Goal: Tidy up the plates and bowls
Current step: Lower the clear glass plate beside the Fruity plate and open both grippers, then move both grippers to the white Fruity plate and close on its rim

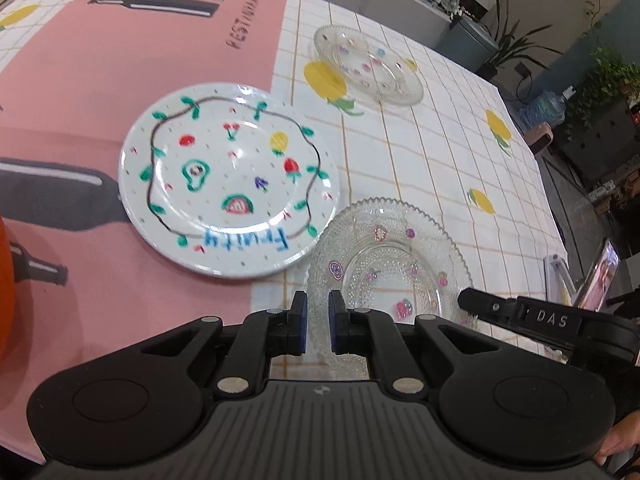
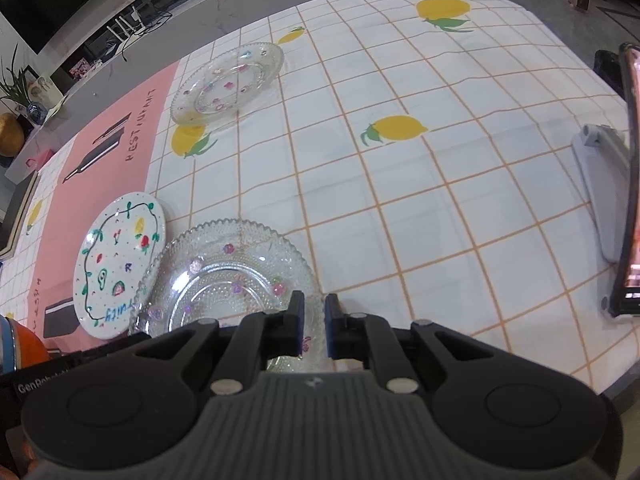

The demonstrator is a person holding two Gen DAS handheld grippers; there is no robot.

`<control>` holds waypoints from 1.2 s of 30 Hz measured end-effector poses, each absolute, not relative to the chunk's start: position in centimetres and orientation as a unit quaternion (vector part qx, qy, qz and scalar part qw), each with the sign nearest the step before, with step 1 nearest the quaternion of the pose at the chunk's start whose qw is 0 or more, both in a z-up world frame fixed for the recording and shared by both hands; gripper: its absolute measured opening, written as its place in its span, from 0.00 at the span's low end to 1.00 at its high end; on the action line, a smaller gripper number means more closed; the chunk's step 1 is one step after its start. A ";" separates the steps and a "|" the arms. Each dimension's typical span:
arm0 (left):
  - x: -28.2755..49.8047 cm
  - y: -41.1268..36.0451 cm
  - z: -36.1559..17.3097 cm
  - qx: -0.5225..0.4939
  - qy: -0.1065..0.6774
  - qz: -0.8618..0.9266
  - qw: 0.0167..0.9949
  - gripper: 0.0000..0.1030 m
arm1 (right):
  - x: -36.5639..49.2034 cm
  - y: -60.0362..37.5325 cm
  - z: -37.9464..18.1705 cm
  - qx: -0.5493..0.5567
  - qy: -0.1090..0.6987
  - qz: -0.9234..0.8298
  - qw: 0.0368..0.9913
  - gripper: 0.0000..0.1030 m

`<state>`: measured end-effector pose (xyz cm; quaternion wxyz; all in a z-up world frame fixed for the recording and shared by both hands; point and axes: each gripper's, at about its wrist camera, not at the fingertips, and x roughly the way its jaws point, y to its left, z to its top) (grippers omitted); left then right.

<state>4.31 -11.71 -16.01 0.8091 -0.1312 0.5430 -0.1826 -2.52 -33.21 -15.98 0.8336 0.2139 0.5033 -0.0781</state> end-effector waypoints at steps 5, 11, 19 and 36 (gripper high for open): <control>4.2 -12.0 -16.1 -0.129 0.544 -0.186 0.808 0.11 | -2.8 -33.6 -15.9 0.216 0.501 -0.083 0.834 0.08; 4.1 -12.0 -16.1 -0.130 0.546 -0.187 0.806 0.12 | -2.8 -33.3 -15.9 0.206 0.498 -0.084 0.838 0.09; 3.9 -11.7 -15.8 -0.130 0.546 -0.190 0.806 0.12 | -3.2 -33.3 -15.8 0.204 0.498 -0.088 0.838 0.22; 4.0 -8.2 -10.4 -0.082 0.472 -0.160 0.863 0.42 | -2.8 -30.0 -11.4 0.181 0.449 -0.044 0.874 0.35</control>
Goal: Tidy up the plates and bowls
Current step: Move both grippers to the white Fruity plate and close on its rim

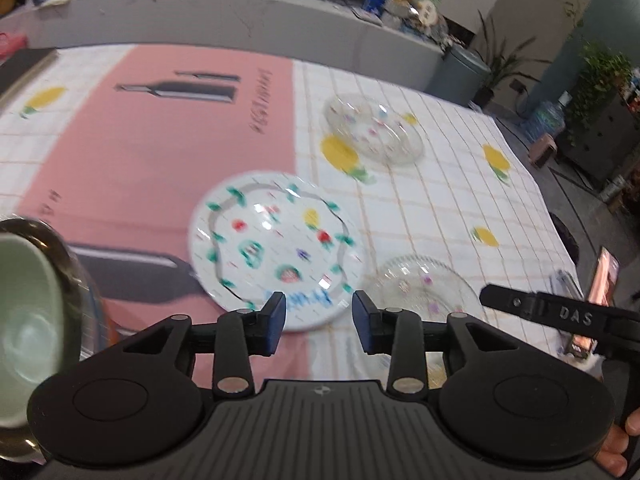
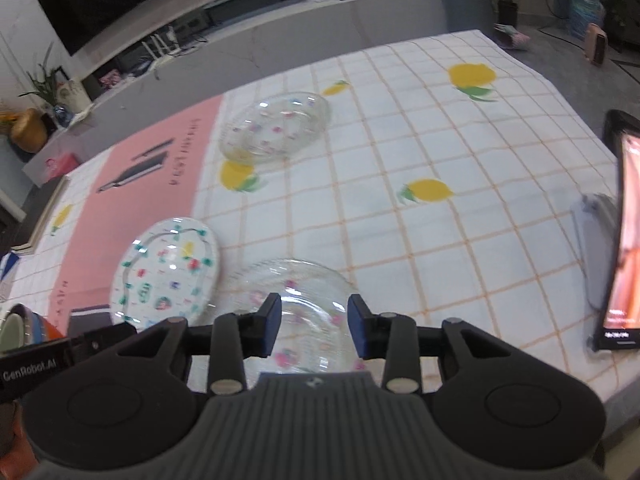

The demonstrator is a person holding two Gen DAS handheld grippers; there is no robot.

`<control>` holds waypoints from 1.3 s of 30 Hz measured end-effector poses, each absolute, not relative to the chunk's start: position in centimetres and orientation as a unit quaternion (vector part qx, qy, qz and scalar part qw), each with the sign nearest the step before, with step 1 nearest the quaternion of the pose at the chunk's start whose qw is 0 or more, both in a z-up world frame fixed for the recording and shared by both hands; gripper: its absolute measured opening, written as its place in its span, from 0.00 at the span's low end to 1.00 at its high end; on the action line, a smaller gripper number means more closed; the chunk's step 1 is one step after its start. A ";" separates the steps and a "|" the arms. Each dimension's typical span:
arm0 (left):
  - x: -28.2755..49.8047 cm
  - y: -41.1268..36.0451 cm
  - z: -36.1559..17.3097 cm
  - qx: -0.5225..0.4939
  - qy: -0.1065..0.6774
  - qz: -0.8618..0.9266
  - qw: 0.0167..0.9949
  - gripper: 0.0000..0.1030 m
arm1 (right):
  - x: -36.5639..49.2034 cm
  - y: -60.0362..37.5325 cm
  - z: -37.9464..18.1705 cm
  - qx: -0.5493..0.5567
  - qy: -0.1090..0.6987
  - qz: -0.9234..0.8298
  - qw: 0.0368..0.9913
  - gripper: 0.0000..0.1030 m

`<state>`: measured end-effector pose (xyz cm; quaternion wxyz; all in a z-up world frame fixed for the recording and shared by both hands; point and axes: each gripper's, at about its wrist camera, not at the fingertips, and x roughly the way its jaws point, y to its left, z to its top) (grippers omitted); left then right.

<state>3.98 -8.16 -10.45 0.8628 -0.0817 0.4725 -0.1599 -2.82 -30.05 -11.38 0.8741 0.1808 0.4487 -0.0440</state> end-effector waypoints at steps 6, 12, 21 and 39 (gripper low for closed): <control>5.6 -4.6 -10.0 -0.149 0.472 -0.098 0.863 0.42 | -1.4 -27.7 -11.1 0.189 0.447 -0.010 0.874 0.36; 7.4 -3.5 -9.8 -0.147 0.472 -0.081 0.865 0.42 | 0.7 -25.9 -11.3 0.194 0.455 0.020 0.869 0.43; 10.3 -4.5 -10.3 -0.072 0.502 -0.074 0.859 0.42 | 4.0 -24.6 -12.1 0.207 0.473 0.041 0.855 0.43; 12.8 -4.2 -12.4 -0.075 0.550 -0.061 0.829 0.43 | 9.6 -24.4 -15.8 0.176 0.528 0.072 0.828 0.43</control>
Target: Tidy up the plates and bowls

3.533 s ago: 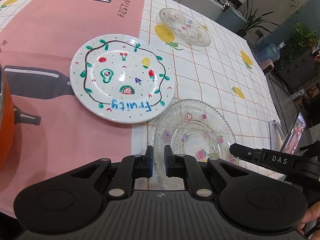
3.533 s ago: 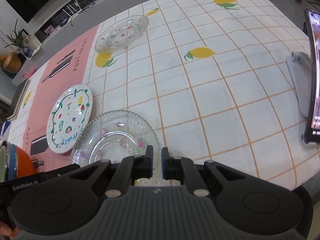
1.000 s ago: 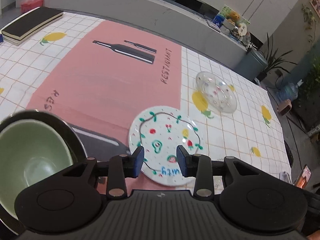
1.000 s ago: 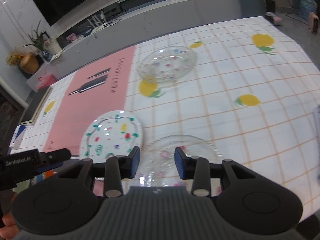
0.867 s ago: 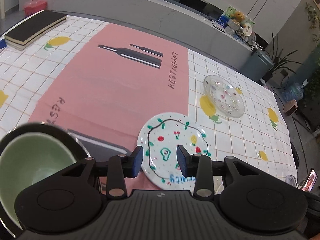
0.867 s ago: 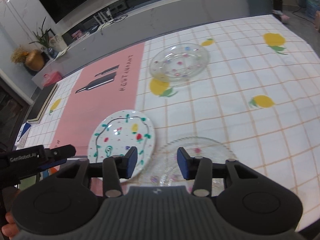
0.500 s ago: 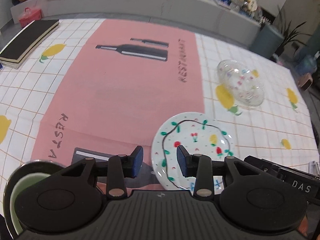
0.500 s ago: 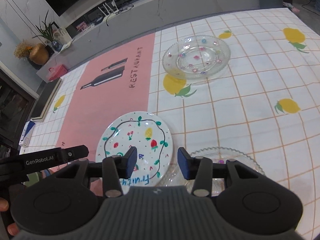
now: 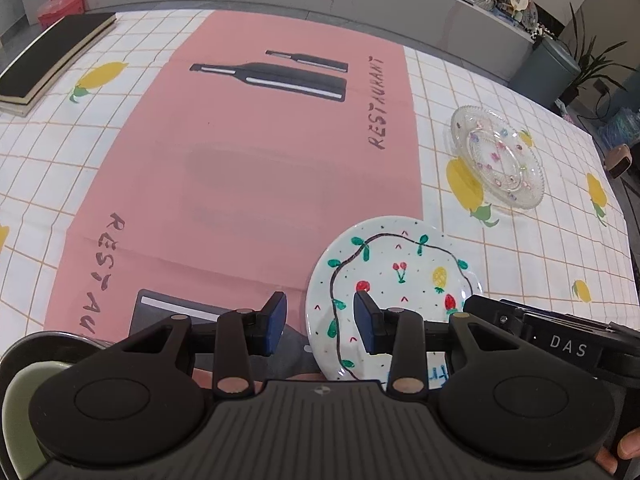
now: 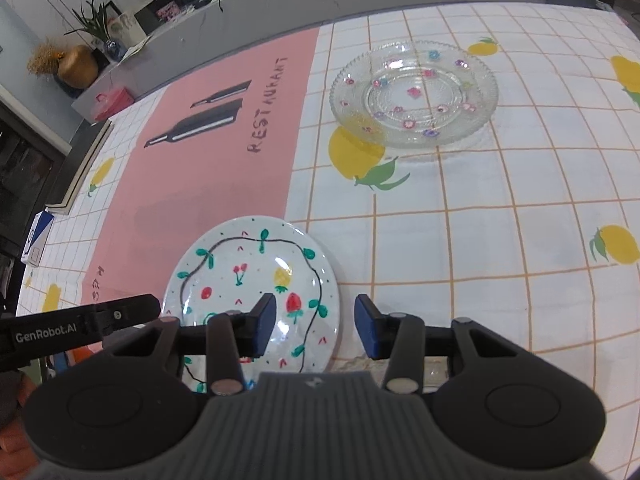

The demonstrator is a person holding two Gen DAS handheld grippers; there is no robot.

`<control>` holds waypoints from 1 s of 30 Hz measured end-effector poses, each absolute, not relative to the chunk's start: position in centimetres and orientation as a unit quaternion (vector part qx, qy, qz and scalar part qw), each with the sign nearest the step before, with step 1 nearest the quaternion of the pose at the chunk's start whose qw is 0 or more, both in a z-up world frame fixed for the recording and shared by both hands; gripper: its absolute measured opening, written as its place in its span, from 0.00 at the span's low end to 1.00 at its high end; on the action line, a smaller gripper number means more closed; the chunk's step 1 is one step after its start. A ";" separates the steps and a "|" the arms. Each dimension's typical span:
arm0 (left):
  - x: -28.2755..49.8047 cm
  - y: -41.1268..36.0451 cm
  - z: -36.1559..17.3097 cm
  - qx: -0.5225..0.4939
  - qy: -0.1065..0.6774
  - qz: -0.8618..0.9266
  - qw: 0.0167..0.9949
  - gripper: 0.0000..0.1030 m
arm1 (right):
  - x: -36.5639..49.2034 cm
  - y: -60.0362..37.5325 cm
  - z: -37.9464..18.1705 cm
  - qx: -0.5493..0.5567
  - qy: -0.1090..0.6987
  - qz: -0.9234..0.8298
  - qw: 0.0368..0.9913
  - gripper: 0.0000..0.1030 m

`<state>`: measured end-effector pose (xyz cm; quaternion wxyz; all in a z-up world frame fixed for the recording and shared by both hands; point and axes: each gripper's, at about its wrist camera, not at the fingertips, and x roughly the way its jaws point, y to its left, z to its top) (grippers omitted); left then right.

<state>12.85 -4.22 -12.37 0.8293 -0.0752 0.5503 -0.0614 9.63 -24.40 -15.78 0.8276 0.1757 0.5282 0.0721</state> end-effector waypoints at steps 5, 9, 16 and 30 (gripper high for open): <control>13.1 -4.2 -12.9 -0.083 0.554 -0.058 0.826 0.43 | 10.0 -24.5 -16.7 0.185 0.538 0.077 0.819 0.37; 13.2 -4.4 -13.4 -0.093 0.559 -0.062 0.822 0.43 | 10.2 -24.9 -16.9 0.194 0.536 0.078 0.818 0.33; 13.8 -5.1 -14.3 -0.075 0.573 -0.044 0.815 0.42 | 10.1 -25.5 -17.3 0.218 0.538 0.078 0.811 0.18; 14.8 -5.6 -15.1 -0.113 0.581 -0.050 0.805 0.26 | 10.9 -26.9 -17.4 0.244 0.519 0.042 0.818 0.09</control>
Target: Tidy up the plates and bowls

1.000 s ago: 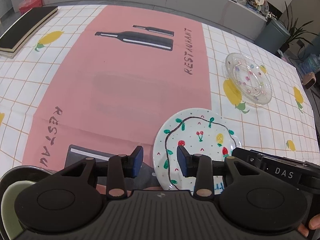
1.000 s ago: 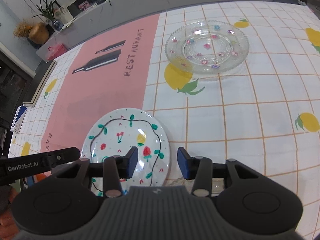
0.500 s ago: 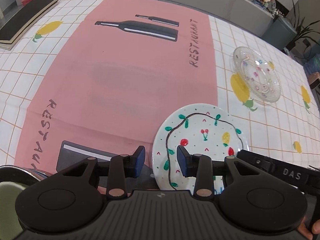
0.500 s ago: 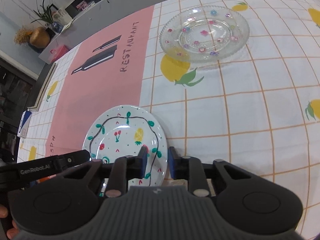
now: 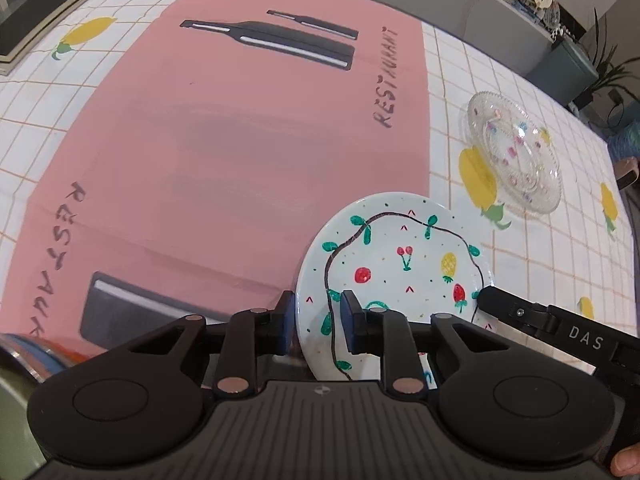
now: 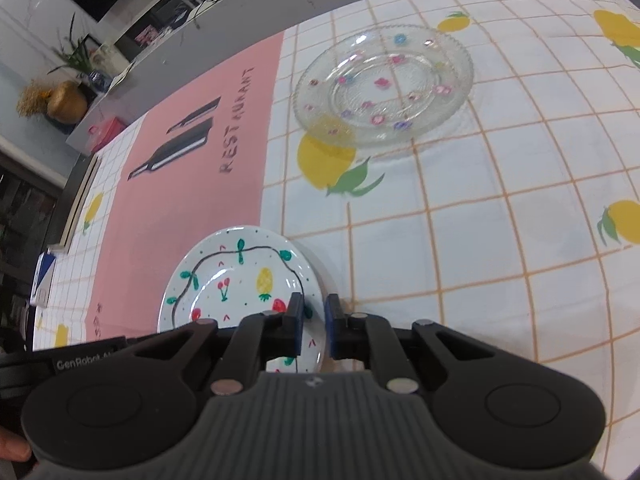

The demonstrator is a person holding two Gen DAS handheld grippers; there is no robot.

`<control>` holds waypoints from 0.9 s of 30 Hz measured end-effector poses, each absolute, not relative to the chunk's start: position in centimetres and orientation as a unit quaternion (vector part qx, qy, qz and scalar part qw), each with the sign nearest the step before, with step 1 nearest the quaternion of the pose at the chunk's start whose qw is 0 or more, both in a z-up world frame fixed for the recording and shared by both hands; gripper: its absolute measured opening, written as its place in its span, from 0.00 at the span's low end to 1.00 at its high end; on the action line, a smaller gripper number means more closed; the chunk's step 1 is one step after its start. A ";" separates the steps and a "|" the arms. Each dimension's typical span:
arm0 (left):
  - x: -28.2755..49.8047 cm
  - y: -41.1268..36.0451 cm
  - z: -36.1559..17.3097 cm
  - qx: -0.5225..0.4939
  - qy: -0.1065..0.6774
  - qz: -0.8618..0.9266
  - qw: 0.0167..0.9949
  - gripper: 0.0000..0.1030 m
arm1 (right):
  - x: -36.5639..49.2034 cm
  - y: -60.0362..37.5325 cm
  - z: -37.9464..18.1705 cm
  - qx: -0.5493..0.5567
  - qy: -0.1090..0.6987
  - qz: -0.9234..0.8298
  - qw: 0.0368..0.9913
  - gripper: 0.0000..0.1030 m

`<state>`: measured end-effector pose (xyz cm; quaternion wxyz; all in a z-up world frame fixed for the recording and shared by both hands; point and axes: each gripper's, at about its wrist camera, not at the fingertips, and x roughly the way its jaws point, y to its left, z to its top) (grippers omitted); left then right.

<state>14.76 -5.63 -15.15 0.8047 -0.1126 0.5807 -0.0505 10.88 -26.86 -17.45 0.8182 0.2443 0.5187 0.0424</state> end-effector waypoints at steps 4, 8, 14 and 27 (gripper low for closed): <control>15.0 -5.9 -15.2 -0.115 0.576 -0.051 0.808 0.26 | 11.1 -27.8 -17.7 0.265 0.519 0.047 0.812 0.13; 14.7 -5.8 -15.3 -0.111 0.568 -0.048 0.814 0.30 | 10.4 -27.9 -17.6 0.263 0.515 0.048 0.814 0.14; 14.3 -6.1 -15.3 -0.107 0.558 -0.049 0.821 0.29 | 9.6 -27.4 -17.6 0.259 0.509 0.057 0.819 0.15; 14.5 -5.8 -13.8 -0.123 0.534 -0.051 0.835 0.19 | 9.7 -28.4 -17.0 0.303 0.497 0.038 0.812 0.07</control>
